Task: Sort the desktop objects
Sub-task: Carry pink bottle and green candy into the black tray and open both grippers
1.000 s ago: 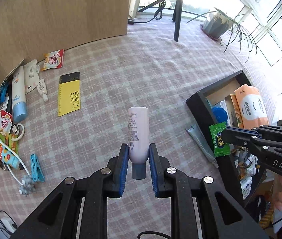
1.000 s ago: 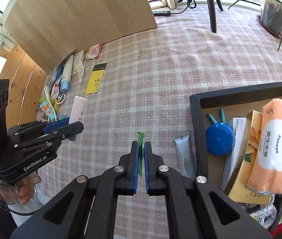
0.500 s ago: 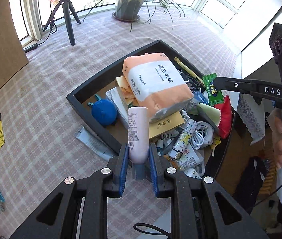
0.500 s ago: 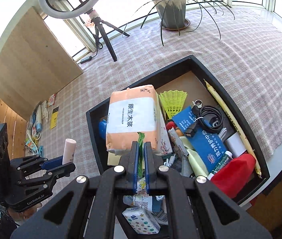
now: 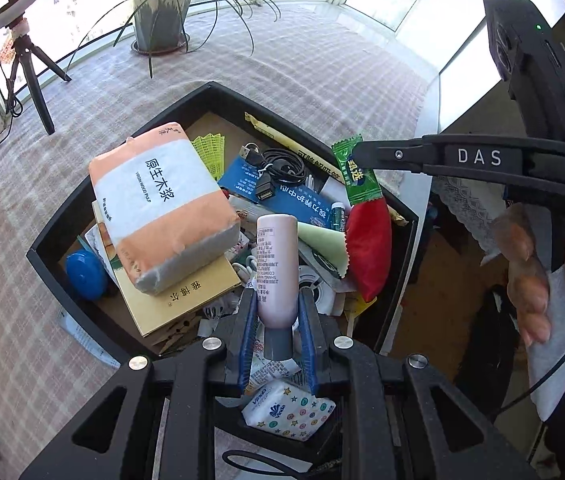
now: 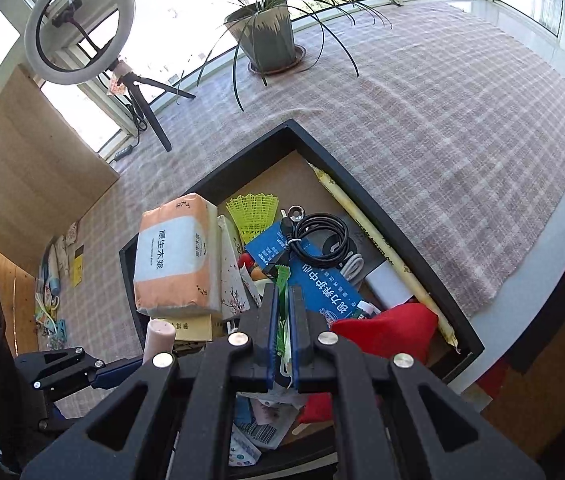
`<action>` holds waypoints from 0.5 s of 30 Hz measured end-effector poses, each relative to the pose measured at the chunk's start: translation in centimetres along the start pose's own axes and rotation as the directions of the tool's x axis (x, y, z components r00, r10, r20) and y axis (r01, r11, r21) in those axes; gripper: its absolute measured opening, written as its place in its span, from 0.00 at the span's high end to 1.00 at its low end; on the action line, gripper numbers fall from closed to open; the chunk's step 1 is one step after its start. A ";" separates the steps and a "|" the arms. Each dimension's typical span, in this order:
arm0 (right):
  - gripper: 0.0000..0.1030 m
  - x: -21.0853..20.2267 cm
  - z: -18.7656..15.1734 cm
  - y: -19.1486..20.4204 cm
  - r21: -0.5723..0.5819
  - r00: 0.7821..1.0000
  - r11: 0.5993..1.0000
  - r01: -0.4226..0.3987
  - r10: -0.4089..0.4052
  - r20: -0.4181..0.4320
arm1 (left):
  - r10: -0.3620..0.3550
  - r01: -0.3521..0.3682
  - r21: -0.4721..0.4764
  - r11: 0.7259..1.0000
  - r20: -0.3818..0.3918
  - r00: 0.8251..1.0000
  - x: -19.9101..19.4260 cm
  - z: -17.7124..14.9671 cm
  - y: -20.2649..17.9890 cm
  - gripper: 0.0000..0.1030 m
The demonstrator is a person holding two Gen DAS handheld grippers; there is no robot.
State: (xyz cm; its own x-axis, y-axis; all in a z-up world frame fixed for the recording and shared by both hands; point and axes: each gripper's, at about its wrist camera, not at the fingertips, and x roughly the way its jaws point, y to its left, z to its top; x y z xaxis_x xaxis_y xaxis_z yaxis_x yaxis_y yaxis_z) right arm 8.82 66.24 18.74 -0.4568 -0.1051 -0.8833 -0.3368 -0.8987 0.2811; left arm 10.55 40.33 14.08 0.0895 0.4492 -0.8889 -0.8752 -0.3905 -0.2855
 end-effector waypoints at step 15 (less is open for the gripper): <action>0.71 0.3 0.3 1.9 -0.009 1.000 1.000 -0.019 0.019 -0.012 | 0.019 -0.019 -0.064 0.998 0.001 1.000 -1.4 -0.8 3.0 0.76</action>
State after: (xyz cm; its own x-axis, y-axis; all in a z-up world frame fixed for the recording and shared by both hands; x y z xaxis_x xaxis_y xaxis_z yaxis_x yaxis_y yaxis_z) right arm 7.83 64.64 19.07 -0.4533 -0.1273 -0.8822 -0.3202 -0.9005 0.2944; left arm 8.16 37.90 14.22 0.0725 0.4422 -0.8940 -0.8445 -0.4497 -0.2910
